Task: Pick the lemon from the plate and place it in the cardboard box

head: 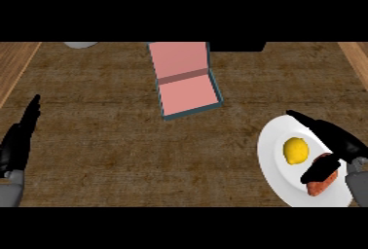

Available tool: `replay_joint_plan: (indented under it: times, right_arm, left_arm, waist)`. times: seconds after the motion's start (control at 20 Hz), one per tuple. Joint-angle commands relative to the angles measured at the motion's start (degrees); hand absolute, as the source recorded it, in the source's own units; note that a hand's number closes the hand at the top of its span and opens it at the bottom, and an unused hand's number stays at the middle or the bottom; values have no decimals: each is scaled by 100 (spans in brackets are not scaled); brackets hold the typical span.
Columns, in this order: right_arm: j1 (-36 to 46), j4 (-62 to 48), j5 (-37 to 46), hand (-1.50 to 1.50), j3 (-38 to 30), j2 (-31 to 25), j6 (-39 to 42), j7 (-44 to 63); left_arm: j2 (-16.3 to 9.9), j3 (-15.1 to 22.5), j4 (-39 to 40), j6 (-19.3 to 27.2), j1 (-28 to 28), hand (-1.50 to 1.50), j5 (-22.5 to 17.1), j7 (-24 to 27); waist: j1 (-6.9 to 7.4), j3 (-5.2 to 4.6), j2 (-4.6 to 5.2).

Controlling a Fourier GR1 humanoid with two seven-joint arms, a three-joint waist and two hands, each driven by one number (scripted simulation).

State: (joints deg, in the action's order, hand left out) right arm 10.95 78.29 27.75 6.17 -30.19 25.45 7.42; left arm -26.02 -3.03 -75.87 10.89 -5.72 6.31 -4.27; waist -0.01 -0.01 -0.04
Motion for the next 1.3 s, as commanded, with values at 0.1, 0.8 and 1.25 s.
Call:
replay_joint_plan:
  times: [0.1, 0.8, 1.25]
  right_arm:
    - [71, 338, 286, -150, 14, 280, 454, 605]
    - [304, -606, 1684, 150, 152, 686, -768, 344]
    - [190, -491, 2579, 150, 249, 1300, -2046, 1015]
  left_arm:
    - [319, -11, 21, 63, 23, 0, 363, 59]
    - [428, -277, 49, -141, -65, 0, 558, 119]
    - [411, -465, 61, -286, -6, 0, 541, 151]
  waist:
    - [1, 0, 1]
    - [5, 1, 5]
    - [-54, -4, -8]
